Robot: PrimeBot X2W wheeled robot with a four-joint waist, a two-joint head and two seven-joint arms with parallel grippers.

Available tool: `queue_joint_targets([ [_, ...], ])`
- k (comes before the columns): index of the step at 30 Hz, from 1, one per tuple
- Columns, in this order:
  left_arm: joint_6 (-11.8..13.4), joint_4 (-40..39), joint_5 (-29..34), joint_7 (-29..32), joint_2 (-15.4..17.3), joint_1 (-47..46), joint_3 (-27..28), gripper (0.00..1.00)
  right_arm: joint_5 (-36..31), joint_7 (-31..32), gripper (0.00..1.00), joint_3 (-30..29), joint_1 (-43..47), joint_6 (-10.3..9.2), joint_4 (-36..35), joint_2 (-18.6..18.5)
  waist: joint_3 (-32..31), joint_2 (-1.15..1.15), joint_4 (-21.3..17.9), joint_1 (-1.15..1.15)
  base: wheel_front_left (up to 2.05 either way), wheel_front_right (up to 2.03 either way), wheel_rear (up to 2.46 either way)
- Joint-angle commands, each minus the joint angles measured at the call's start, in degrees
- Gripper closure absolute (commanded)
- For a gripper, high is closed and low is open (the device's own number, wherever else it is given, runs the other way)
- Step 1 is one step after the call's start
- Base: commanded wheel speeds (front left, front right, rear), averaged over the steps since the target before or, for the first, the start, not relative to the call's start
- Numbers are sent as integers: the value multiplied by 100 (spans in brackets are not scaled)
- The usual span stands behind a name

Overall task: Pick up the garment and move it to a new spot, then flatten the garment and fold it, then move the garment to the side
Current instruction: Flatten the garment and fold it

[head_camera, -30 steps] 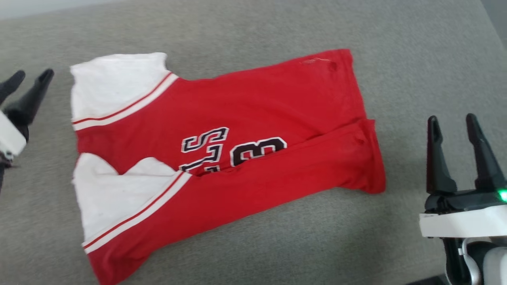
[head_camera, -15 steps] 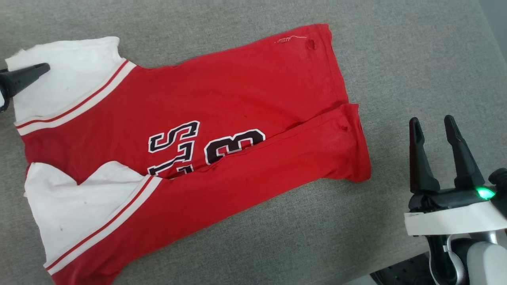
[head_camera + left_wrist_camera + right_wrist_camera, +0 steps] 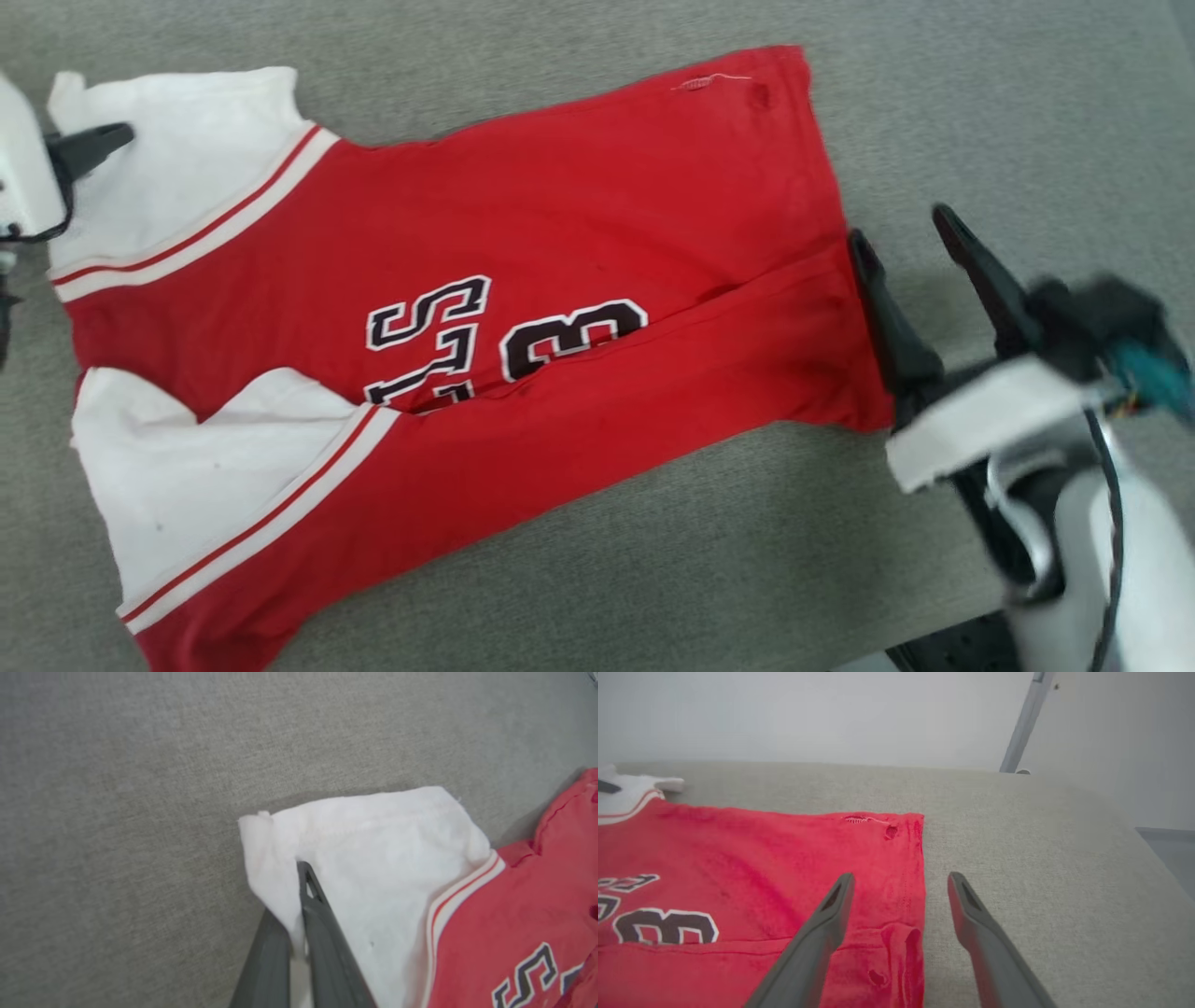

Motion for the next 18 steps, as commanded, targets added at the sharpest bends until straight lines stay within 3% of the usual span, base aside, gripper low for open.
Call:
queue_joint_targets([
  [1, -13, -51, 50, -37, -50, -104, -36, 100, -57, 426, 0, 127, -300, -2, 105, -226, 30, 0, 89, 0, 0, 0, 0],
  [6, -13, -193, 129, -122, -237, -246, -140, 100, 250, 1945, 0, 171, -1474, -2, 753, -726, 107, 0, 314, 0, 0, 0, 0],
  [10, -13, -277, 122, -218, -376, -294, -206, 100, 520, 2800, 0, 129, -2395, -2, 1478, -842, 171, 0, 493, 0, 0, 0, 0],
  [18, -14, -569, 109, -409, -529, -432, -354, 100, 596, 3620, 0, 46, -3517, -2, 2778, -824, 321, 0, 762, 0, 0, 0, 0],
])
